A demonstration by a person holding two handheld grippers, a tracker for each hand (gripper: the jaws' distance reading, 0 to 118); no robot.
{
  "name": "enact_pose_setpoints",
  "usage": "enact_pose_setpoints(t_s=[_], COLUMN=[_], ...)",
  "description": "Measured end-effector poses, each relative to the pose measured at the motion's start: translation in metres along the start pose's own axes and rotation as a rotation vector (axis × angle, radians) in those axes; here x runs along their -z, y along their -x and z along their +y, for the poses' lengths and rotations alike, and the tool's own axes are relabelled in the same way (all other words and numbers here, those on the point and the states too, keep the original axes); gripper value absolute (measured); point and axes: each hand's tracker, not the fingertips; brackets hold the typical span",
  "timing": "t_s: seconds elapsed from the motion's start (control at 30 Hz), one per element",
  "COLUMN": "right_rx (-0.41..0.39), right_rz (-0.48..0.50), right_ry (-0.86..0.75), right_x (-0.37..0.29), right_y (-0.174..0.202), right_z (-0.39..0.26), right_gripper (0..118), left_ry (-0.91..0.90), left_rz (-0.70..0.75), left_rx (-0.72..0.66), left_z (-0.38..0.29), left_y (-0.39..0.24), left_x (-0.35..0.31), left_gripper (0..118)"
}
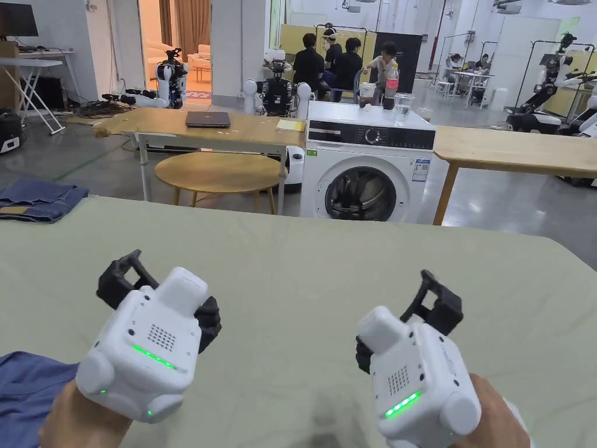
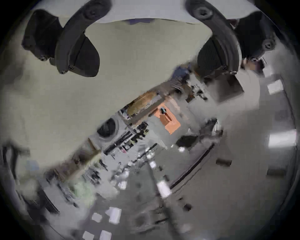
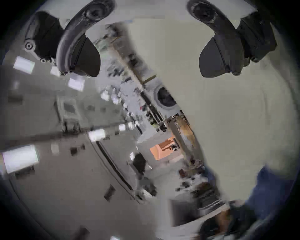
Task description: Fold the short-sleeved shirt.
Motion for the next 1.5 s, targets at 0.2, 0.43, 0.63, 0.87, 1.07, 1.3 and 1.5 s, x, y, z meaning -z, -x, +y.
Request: enact_pose_setpoints(t_s=[0.2, 0.43, 0.63, 0.87, 1.07, 1.3, 1.5], right_rx=[0.746, 0.928, 0.838, 0.813, 0.778, 0.773, 0.781], right_rz=[0.023, 0.013, 0.028, 0.036, 0.018, -0.023, 0.001], right_ry=[0.137, 0.140, 0.116, 0.108, 0.092, 0.063, 0.080], right_x=[0.003, -0.007, -0.009, -0.009, -0.011, -0.019, -0.018], right_y=[-0.042, -0.048, -0.040, -0.029, -0.024, -0.024, -0.024], right_z=[-0.009, -0.017, -0.012, -0.006, 0.001, 0.006, 0.009], right_gripper=[118, 118, 118, 108, 3, 0, 0], left_ry=[-0.078, -0.078, -0.066, -0.121, -0.078, -0.062, -0.042], left_rz=[-0.047, -0.073, -0.067, -0.039, -0.017, -0.002, -0.023], left_rx=[-0.556, -0.666, -0.639, -0.506, -0.428, -0.376, -0.397], left_z=[-0.009, -0.003, 0.003, 0.008, 0.007, 0.007, 0.005], left_y=[0.027, 0.024, 0.018, 0.003, -0.005, -0.013, -0.006], left_x=[-0.006, -0.006, -0.005, -0.016, -0.012, -0.013, -0.014], left_gripper=[118, 118, 118, 83, 5, 0, 0])
